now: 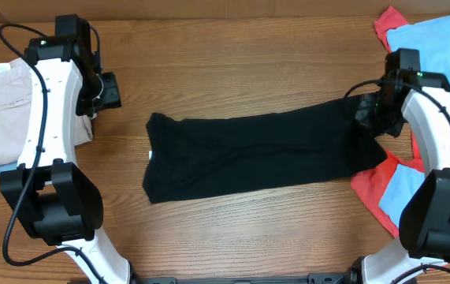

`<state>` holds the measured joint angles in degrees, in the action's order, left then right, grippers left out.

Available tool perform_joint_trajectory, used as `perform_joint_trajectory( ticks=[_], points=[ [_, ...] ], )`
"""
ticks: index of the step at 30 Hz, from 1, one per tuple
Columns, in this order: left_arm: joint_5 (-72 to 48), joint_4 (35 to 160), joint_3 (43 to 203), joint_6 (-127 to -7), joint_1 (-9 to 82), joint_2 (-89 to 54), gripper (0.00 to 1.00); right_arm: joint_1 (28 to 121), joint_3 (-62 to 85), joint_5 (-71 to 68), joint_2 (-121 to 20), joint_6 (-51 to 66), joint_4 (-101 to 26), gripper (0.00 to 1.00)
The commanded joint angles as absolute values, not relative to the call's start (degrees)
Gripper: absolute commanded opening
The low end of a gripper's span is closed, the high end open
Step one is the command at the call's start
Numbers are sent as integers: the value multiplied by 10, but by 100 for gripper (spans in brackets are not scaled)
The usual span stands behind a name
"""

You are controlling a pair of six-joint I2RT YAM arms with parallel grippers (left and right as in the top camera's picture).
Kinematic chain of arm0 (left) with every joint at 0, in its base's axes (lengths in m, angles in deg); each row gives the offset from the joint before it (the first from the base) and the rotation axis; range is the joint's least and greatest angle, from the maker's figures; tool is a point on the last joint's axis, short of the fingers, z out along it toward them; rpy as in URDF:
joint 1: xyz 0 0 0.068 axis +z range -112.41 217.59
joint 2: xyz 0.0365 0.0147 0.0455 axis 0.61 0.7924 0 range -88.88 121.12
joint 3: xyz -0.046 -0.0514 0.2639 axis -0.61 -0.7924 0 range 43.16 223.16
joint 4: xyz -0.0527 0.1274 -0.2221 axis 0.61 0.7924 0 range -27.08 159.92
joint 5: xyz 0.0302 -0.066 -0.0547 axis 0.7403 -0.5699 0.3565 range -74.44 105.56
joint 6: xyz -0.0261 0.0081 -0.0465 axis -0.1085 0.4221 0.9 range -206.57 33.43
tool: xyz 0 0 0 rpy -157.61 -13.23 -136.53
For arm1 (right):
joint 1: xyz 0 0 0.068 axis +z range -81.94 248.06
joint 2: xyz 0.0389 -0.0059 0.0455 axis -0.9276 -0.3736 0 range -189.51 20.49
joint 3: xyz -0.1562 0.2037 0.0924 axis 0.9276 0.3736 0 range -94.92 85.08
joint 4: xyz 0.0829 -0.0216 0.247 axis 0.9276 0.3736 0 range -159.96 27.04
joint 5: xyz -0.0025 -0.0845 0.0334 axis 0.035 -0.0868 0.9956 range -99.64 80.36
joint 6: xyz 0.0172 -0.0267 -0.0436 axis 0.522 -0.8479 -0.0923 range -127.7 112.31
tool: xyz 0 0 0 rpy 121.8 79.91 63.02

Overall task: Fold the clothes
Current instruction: 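Fold the strip's right end leftward over the middle with the right gripper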

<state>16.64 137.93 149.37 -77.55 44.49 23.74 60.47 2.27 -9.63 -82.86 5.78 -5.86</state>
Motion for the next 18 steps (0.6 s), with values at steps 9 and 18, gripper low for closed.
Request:
perform_joint_trajectory(
  ticks=[9, 18],
  points=[
    [159, 1389, 1493, -776, 447, 241, 51, 753, 5, -111, -825, 114, -32, 4],
    [159, 1393, 1493, -776, 447, 241, 51, 854, 5, -104, -842, 156, -63, 4]
  ],
)
